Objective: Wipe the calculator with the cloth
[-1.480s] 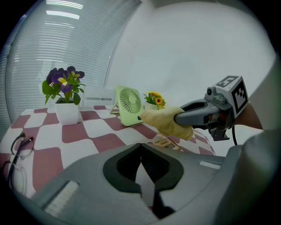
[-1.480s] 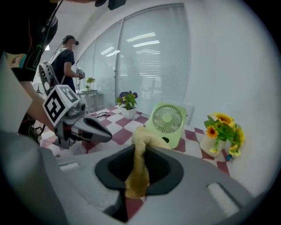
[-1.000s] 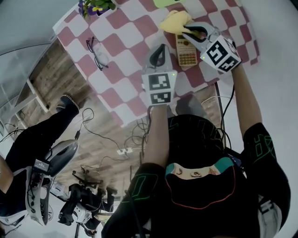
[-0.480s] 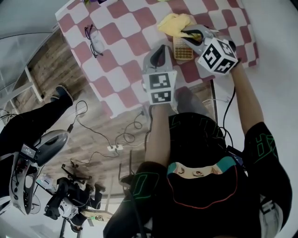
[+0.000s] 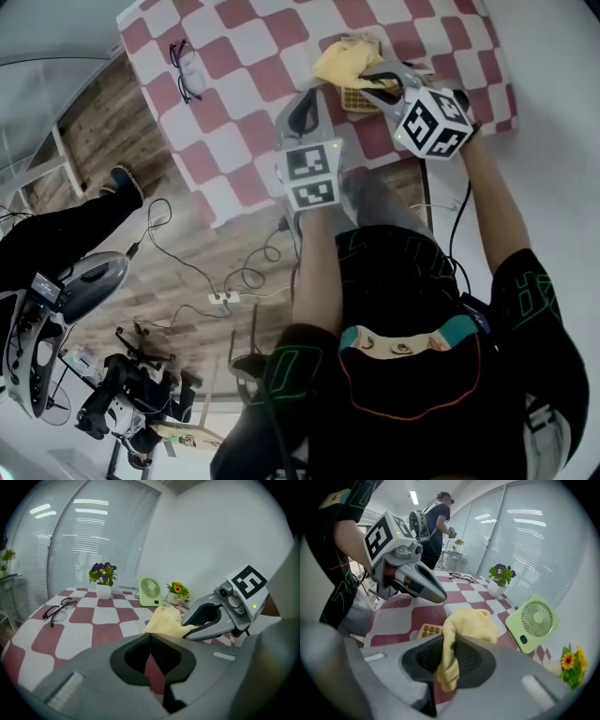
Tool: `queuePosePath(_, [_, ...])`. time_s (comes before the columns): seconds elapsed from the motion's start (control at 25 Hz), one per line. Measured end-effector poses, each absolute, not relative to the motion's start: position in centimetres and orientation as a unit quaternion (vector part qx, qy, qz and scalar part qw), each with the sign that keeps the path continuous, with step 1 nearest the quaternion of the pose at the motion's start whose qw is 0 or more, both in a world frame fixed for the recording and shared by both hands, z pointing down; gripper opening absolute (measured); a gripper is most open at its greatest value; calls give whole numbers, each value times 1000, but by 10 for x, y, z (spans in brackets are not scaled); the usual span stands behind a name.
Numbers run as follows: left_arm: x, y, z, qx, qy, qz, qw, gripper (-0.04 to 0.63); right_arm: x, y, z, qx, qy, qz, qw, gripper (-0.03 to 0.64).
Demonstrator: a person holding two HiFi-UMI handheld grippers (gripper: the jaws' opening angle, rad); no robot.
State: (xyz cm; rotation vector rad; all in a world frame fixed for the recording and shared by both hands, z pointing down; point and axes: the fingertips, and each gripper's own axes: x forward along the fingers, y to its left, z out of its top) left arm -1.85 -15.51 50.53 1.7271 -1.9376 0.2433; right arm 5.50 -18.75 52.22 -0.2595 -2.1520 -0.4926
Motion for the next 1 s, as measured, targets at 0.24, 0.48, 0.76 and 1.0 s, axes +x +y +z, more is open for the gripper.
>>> queuePosePath(0.24, [-14,-146,501,627,-731,81,256,9,66,-163,523,-126,-864,-208,440,66])
queuePosePath(0.48, [-13,-136,496,614,-746,73,250,11,75,-144,525,-143,-861,-216,438,65])
queuePosePath(0.76, [-12,-128,486,600,-762,59,235,11,81,-126,525,-175,-856,-217,435,65])
queuePosePath(1.0, [-17,-126,462,590,-779,55,205,9,82,-119,506,-177,-885,-158,400,65])
